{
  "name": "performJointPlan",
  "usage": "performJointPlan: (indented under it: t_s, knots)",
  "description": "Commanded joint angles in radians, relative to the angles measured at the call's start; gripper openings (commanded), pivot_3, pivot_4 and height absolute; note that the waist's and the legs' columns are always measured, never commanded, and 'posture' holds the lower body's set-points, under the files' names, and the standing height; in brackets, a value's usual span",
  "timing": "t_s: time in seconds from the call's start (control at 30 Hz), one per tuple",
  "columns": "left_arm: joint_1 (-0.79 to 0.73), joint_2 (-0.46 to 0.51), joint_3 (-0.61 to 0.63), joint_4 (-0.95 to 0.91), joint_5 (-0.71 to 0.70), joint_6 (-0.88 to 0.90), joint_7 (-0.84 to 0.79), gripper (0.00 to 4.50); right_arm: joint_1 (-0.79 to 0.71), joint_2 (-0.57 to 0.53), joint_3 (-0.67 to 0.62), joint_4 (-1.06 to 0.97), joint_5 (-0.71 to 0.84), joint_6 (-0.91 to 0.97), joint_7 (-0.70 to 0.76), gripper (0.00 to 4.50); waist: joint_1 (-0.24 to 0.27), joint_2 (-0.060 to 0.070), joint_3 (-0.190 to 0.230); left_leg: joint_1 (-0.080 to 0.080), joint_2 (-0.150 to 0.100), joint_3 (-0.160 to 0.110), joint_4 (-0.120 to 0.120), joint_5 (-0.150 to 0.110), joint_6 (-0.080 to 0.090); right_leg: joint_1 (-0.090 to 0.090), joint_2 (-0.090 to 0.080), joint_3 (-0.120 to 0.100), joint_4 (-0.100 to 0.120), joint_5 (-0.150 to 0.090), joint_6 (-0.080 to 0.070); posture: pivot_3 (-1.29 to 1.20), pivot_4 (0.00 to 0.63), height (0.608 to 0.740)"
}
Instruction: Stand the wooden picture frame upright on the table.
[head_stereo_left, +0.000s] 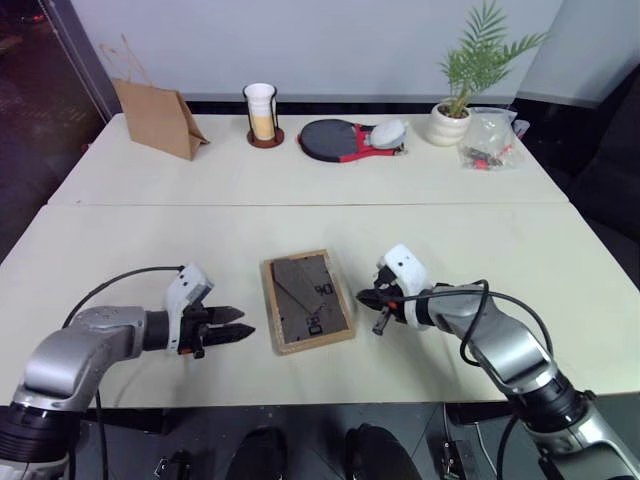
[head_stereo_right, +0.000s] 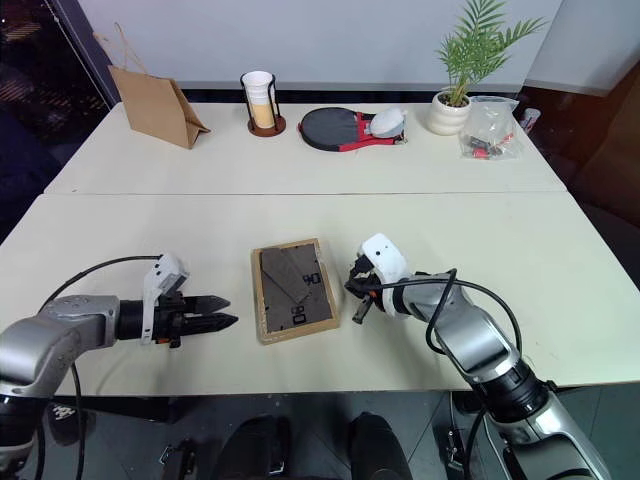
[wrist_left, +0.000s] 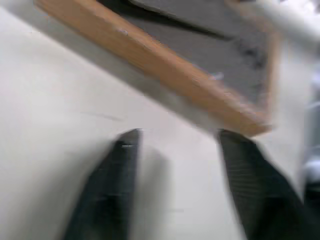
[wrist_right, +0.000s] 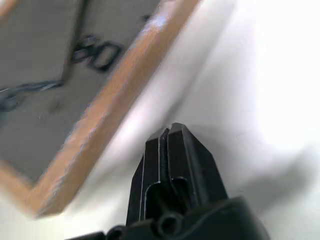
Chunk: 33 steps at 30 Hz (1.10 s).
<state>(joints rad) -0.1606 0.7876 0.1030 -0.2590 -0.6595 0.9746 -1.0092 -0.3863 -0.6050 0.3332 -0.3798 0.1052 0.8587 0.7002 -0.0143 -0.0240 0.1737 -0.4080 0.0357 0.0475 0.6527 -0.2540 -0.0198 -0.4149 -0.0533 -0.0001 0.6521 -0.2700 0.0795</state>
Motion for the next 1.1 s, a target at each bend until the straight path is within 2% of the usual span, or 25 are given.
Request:
performJointPlan:
  t_s: [0.03,0.07,0.17,0.33,0.7,0.87,1.1]
  knots:
    - [-0.050,-0.053,0.103,0.003,-0.188,0.239,0.075,4.28,0.016,-0.007,0.009,-0.051,0.005,-0.005,0.006,0.00,0.001,0.000,0.000,0.000,0.000,0.000,0.000,0.000,0.000,0.000,0.000,0.000,0.000,0.000,0.000,0.00,0.150,0.740]
    - [-0.067,-0.075,0.124,0.018,-0.220,0.296,0.107,4.43,0.019,-0.004,0.016,-0.047,0.000,-0.008,0.003,0.00,0.001,0.000,0.000,0.000,0.000,-0.001,0.001,0.000,0.000,0.001,0.000,0.000,0.000,0.000,0.000,0.00,0.150,0.740]
    - [-0.130,-0.168,0.199,0.095,-0.274,0.458,0.230,4.43,0.018,0.011,0.028,-0.045,-0.001,-0.001,-0.004,0.00,0.001,-0.001,0.000,0.001,-0.002,-0.001,0.002,0.000,0.000,0.002,0.000,0.000,0.000,0.000,0.000,0.00,0.150,0.740]
    - [-0.169,-0.277,0.267,0.176,-0.262,0.606,0.367,4.43,0.003,0.027,0.063,-0.052,0.010,0.011,0.015,0.00,-0.004,-0.002,-0.001,0.001,-0.001,-0.003,0.005,0.000,0.000,0.003,0.002,-0.001,0.001,0.000,0.000,0.00,0.150,0.740]
    - [-0.137,-0.356,0.196,0.212,-0.250,0.606,0.390,4.43,-0.056,0.134,0.056,-0.041,0.087,0.054,0.039,0.00,0.004,0.000,-0.005,0.003,-0.002,-0.004,0.005,0.000,0.000,0.006,-0.003,-0.001,0.001,0.000,0.000,0.00,0.150,0.740]
    - [-0.142,-0.377,0.219,0.222,-0.267,0.615,0.391,4.43,-0.065,0.119,0.048,-0.046,0.092,0.063,0.028,0.00,0.006,0.000,-0.005,0.003,-0.004,-0.004,0.005,-0.001,0.002,0.007,-0.006,-0.002,0.000,0.000,0.000,0.00,0.150,0.740]
    - [-0.187,-0.404,0.341,0.253,-0.337,0.638,0.405,4.43,-0.049,0.045,-0.009,-0.092,0.099,0.068,0.033,0.00,0.004,0.000,-0.006,0.002,-0.004,-0.003,0.005,-0.002,0.003,0.007,-0.007,-0.003,-0.001,0.000,0.000,0.00,0.150,0.740]
